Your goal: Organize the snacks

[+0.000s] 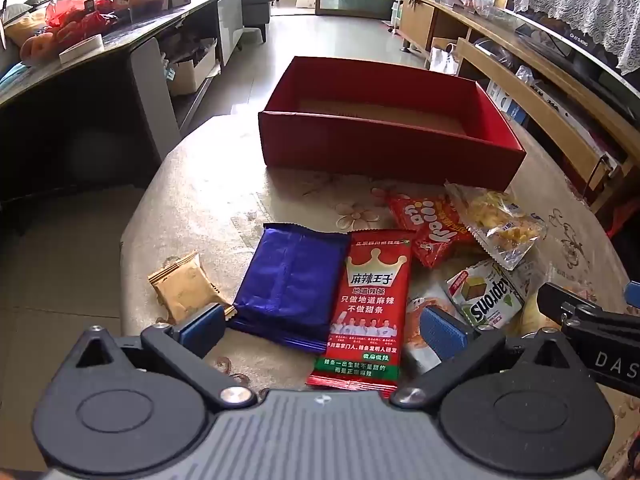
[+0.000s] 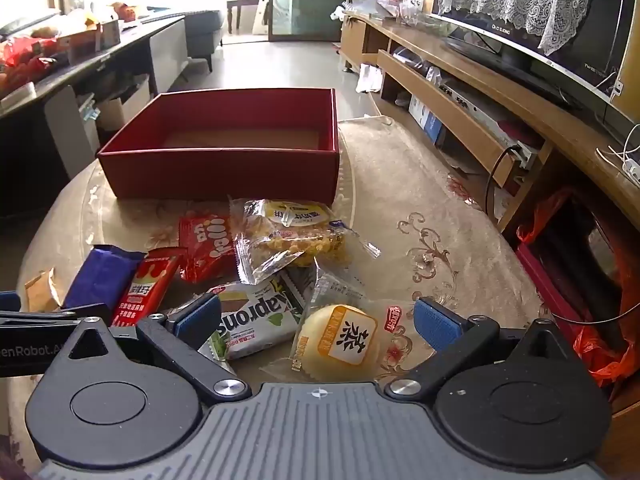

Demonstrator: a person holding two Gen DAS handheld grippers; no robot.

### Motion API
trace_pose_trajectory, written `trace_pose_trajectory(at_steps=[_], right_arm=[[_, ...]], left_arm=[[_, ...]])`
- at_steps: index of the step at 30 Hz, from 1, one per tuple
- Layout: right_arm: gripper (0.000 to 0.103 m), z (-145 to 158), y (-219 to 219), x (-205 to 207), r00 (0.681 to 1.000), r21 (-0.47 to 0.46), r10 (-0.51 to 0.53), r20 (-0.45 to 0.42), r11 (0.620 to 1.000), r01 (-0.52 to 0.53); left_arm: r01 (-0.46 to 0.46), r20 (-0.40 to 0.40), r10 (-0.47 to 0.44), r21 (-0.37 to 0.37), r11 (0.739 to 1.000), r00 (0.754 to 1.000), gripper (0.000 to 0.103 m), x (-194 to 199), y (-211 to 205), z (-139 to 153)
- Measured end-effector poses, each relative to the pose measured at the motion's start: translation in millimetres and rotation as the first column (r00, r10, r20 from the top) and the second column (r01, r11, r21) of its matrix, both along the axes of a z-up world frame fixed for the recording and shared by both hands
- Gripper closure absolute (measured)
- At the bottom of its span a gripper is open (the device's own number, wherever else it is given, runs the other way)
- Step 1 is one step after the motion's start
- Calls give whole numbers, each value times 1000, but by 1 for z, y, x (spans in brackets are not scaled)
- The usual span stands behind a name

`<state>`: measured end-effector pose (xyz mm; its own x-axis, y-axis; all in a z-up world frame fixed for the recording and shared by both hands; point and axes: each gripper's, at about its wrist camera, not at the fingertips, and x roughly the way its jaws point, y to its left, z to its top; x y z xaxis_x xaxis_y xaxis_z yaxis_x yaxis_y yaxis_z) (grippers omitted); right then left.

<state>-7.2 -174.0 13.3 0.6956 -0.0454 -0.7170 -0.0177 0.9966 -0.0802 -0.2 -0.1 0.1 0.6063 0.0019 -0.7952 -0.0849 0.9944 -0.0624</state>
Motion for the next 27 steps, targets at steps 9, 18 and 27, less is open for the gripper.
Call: trace_pose_trajectory(at_steps=[9,18,27], right_arm=[[0,-5,5,3,1000,-7,7,-13,1000,-7],[0,-10,9,5,999,-20,18,-47,1000,-19],[0,-11,8,5,998,-16,19,-56,1000,-20]], left_arm=[[-1,-36,1,5,1000,999,2,4,3,-9],[2,-65,-2,6,1000,998,3,4,1,-11],[4,-66,-3,6,1000,998,4,4,1,-12]])
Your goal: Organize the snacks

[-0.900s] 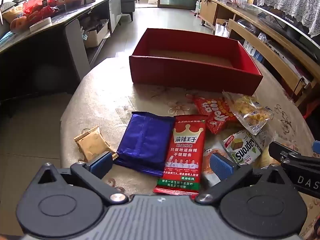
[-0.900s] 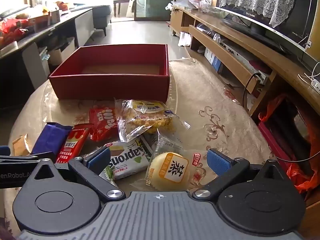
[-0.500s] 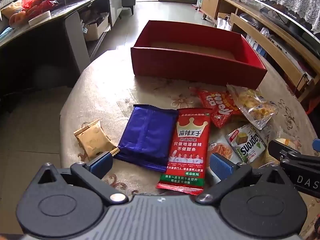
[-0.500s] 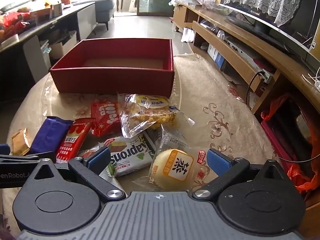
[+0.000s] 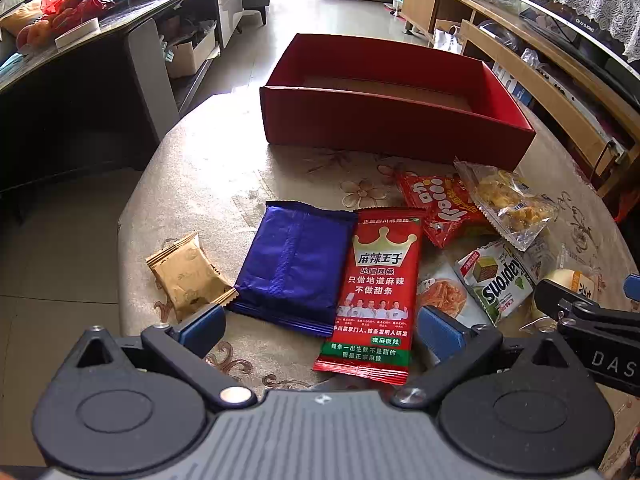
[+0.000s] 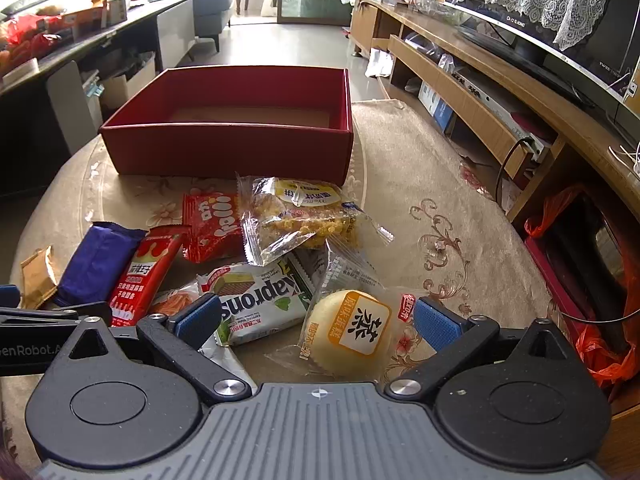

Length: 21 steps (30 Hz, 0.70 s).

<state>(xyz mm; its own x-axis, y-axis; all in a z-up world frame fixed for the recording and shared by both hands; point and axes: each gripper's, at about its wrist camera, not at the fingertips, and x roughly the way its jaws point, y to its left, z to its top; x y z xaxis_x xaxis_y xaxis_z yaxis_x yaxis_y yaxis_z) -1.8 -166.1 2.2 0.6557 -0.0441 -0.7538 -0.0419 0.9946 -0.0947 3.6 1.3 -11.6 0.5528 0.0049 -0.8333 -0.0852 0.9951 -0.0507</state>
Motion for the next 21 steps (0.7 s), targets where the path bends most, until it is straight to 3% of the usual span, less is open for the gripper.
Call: trace_pose_trajectory(at_steps=[21], right_arm=[[0,-4,1,3,999,35,10,-35,999,-9]], left_arm=[[-3,-6,3,5,1000,1000,5,-1,4,-1]])
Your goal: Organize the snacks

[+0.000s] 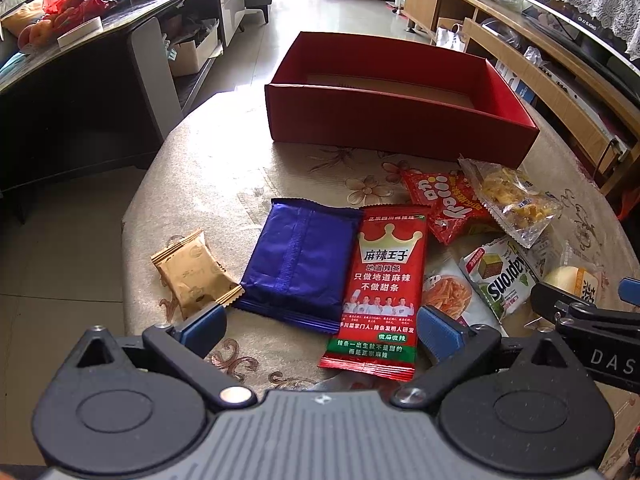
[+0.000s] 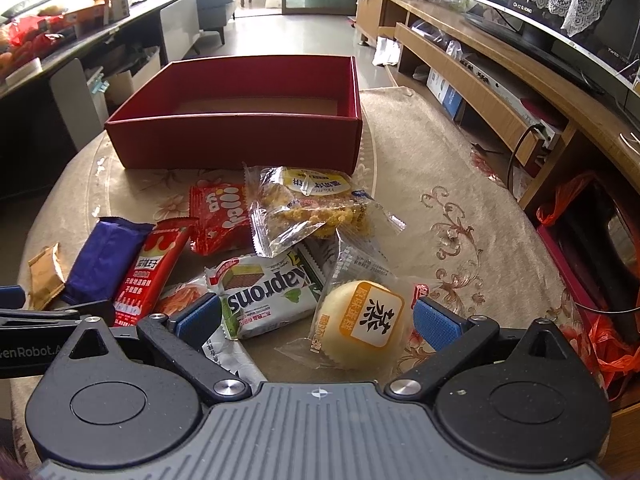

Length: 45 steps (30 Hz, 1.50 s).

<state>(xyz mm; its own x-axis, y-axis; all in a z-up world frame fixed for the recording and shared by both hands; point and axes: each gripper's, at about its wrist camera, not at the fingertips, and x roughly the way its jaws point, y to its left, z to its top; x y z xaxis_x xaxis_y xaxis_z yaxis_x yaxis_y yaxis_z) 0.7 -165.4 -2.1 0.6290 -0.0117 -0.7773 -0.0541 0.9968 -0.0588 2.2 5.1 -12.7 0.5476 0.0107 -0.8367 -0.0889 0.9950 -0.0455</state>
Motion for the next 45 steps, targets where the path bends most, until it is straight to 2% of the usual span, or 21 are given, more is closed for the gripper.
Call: trace_pose_trajectory(at_steps=[11,45], right_arm=[[0,-2,2,1,1000,7,15,-17,1000,-14],[1,-7,4,4,998,25,40,-48,999,-39]], left_arm=[[2,-13,-2,0,1000,1000,8,0,0,-1],[0,-27,0,2,1000,1000,8,-2,6,-5]])
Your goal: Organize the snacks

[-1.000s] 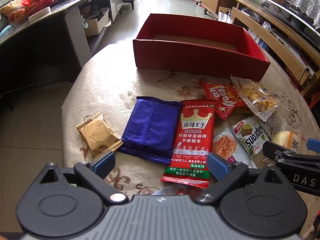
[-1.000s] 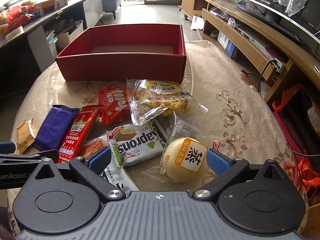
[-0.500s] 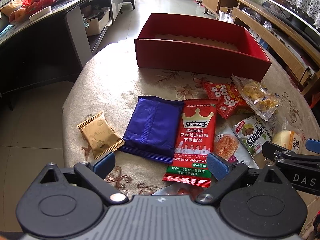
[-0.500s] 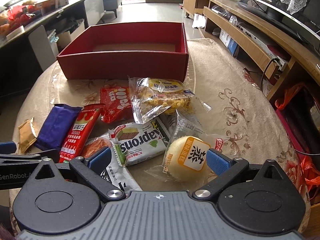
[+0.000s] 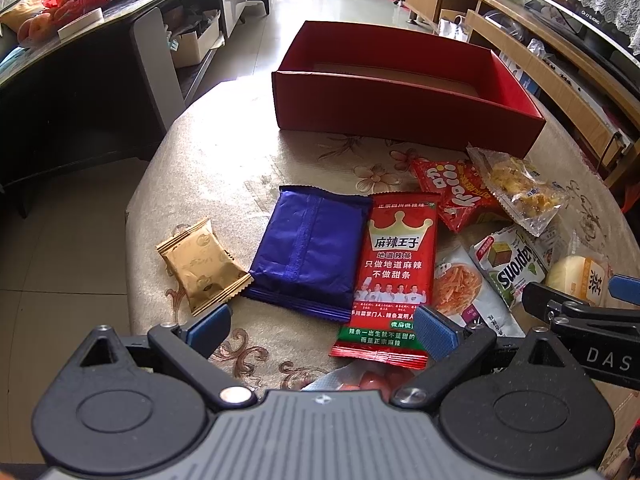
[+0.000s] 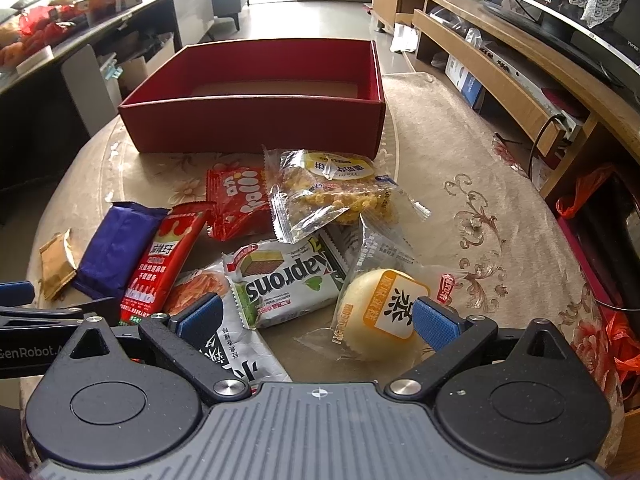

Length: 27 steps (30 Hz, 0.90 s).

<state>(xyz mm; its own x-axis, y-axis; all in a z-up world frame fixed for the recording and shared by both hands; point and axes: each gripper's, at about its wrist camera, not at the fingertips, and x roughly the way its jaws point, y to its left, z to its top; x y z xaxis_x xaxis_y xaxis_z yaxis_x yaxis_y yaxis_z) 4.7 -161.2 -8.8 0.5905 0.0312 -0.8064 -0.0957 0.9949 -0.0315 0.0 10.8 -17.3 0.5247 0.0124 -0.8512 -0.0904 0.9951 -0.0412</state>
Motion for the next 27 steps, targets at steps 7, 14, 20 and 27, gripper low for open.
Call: trace_pose_trajectory(at_steps=[7,14,20,27], right_arm=[[1,-1,4,1,1000,-2,18,-11,1000,-18],[2,-4,8,3,999,2,36,-27,999,-36],[2,-1,7,5,997,6,66,-27,998,-66],[4,-6,15,5,993,-2,106,-55,994,-107]], left_arm=[[-5,-10,5,-2,1000,1000,8,0,4,-2],[-1,-19,1,-11,1000,1000,9,-1,8,-4],[10,-31,-12,-57,998,999,8,2,13,-7],[-9,-37,7,-59,998,999,8,9,21,-7]])
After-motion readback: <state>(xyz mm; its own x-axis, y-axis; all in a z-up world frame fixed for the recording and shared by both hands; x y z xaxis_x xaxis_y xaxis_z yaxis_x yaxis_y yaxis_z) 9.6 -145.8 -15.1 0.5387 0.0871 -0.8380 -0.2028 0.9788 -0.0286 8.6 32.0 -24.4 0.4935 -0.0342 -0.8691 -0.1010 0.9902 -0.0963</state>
